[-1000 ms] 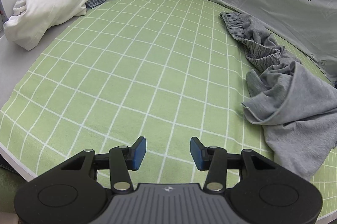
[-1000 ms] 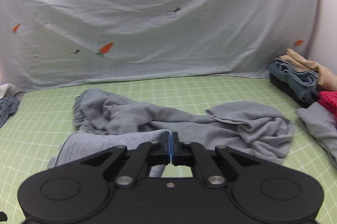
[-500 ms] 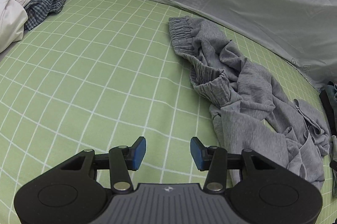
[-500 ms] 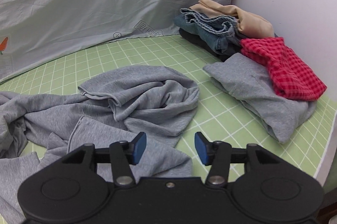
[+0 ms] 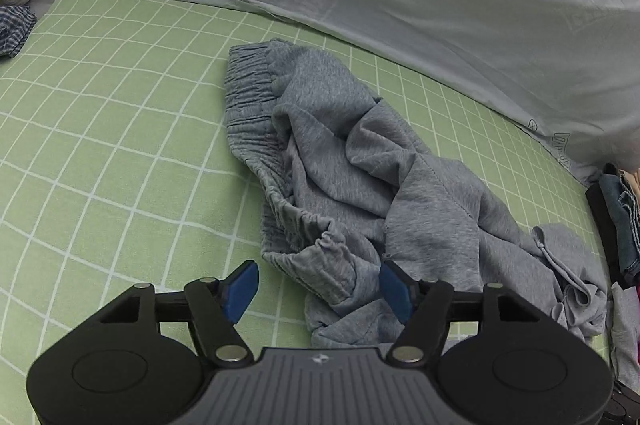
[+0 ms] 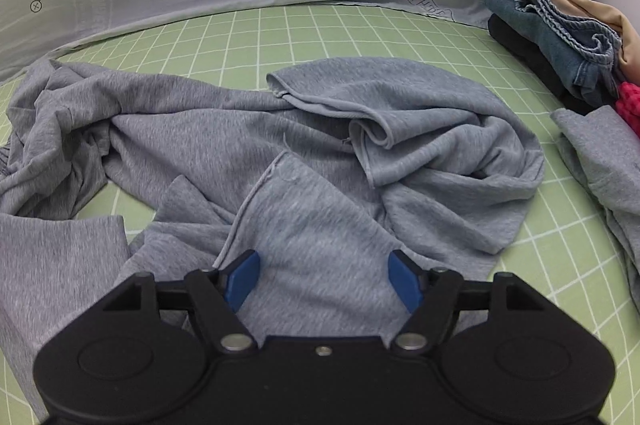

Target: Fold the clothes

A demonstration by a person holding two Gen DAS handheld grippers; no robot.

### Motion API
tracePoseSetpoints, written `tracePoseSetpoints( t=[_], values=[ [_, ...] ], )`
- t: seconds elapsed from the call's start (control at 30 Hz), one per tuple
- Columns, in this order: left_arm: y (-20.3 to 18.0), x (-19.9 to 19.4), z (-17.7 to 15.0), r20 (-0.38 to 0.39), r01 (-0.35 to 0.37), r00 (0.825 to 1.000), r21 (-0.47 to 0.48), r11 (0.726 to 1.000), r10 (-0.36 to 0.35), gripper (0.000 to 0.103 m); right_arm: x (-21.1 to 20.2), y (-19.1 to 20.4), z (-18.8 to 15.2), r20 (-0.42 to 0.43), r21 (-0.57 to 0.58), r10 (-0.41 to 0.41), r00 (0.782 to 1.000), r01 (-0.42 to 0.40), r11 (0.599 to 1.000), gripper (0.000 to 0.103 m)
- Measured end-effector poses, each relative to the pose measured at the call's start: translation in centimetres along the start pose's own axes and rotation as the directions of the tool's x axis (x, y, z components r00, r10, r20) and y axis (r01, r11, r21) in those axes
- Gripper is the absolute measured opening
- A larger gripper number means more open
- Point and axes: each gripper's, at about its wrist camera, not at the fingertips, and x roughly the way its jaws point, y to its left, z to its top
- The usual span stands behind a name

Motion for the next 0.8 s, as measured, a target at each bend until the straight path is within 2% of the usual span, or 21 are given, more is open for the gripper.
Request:
tracePoseSetpoints(
  t=[0.03,0.07,0.1,0.17,0.23,0.3,0.4,0.57,0.8],
  values=[
    [0.4,0.3,0.1,-0.006,0.011,1.000,-0.023,1.000,-0.011,0.057,0.0,0.0,0.0,-0.001,0.003,0.000,1.000,0.000,1.000,0.072],
    [0.9,0.6,0.2,-0.011,0.025,1.000,-0.050,0.998,-0.026,0.044,-0.1,0.0,0.0,-0.002,0.008,0.003,1.000,-0.003,1.000,0.071],
    [1.6,0.7,0.3,-0.011,0.051,0.999,-0.089,0.995,-0.052,0.038,-0.2,-0.1,0.0,-0.003,0.014,0.007,1.000,-0.007,1.000,0.068],
    [3.1,0.4,0.4,0.016,0.073,0.997,-0.159,0.985,-0.071,0.018,-0.4,-0.3,-0.1,-0.005,0.028,0.015,1.000,-0.015,1.000,0.059],
    [4.5,0.1,0.4,0.045,0.091,0.995,-0.224,0.970,-0.083,0.013,-0.6,-0.2,-0.2,-0.005,0.044,0.014,1.000,-0.014,0.999,0.051],
    [5.8,-0.7,0.2,0.073,0.056,0.997,-0.256,0.965,-0.039,0.010,-0.7,0.1,-0.3,-0.006,0.046,0.002,1.000,-0.002,0.999,0.043],
    [9.2,-2.5,-0.8,0.109,0.004,0.993,-0.333,0.943,0.034,0.009,-1.1,1.2,-0.6,-0.010,0.042,-0.026,1.000,0.026,0.999,0.039],
    [16.0,-6.1,-3.1,0.120,-0.076,0.982,-0.446,0.892,0.143,0.009,-1.8,3.0,-1.3,-0.015,0.040,-0.051,0.999,0.051,0.998,0.039],
    [23.9,-10.4,-5.5,0.099,-0.160,0.966,-0.491,0.857,0.237,0.009,-2.6,7.4,-1.8,0.007,0.044,-0.051,0.999,0.051,0.998,0.039]
  ],
)
